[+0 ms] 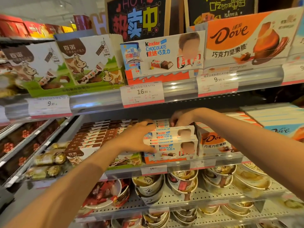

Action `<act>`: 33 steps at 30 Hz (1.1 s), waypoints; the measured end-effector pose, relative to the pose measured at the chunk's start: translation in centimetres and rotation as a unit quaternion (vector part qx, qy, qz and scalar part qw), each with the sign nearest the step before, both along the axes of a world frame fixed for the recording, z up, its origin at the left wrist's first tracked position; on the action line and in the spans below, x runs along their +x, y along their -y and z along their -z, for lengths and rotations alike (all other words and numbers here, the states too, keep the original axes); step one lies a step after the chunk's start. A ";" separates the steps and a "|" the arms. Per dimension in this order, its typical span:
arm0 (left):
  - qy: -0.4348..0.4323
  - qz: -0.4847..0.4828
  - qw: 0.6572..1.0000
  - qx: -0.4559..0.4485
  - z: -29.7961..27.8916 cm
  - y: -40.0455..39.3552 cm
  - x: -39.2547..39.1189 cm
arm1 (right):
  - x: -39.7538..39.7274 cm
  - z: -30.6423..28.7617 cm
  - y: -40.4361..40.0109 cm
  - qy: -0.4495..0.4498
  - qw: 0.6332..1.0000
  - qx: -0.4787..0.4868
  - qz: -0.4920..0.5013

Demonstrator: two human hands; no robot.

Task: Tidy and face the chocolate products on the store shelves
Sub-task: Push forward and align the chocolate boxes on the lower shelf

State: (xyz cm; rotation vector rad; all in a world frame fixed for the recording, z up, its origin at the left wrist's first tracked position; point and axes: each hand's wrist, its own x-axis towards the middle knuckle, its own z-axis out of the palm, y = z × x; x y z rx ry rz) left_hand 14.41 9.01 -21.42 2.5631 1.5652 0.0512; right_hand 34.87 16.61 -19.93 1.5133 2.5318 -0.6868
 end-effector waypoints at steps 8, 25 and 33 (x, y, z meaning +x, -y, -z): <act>-0.010 0.001 1.000 0.002 0.1 0.0 0.0 | 0.0 -0.5 1.6 -0.065 0.997 0.043 -0.012; 0.123 -0.011 0.992 -0.018 -0.2 -0.7 -0.2 | 0.8 -0.3 3.3 -0.161 0.981 0.104 -0.012; 0.099 -0.003 0.995 -0.023 0.0 -1.1 -0.4 | 1.0 0.1 3.7 -0.155 0.983 0.094 -0.022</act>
